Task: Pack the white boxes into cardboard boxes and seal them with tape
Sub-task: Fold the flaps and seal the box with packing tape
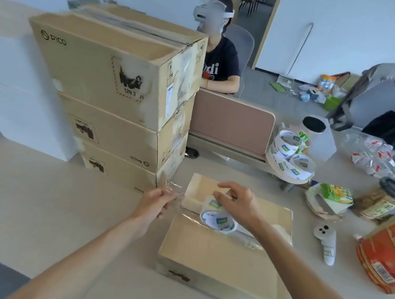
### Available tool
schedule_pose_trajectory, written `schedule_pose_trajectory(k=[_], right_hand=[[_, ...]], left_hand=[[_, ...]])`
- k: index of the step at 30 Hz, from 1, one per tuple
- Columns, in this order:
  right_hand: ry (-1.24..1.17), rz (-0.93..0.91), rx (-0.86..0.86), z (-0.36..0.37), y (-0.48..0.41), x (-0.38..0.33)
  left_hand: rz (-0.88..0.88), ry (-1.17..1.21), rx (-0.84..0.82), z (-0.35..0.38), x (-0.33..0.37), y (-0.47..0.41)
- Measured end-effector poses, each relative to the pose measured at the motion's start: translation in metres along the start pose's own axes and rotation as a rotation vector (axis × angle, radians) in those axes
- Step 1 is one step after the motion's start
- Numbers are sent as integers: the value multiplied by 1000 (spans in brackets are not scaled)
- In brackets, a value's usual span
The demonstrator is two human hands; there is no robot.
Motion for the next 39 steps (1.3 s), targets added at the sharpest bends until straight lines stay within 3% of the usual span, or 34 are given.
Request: schedule_pose_trajectory(k=[15, 39], right_hand=[[130, 86, 32, 30, -2, -24], [390, 36, -76, 51, -14, -48]], left_hand=[[-10, 19, -210, -20, -30, -33], [-82, 76, -134, -30, -37, -29]])
Point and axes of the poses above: each hand's wrist, its own y-axis away from the middle knuckle, its own z-axis out of the palm, x = y × z, the point moved 5 cm from there along -y, towards the middle knuckle, and after that the axes turned 2 degrees about z, right-handed, at the moved point
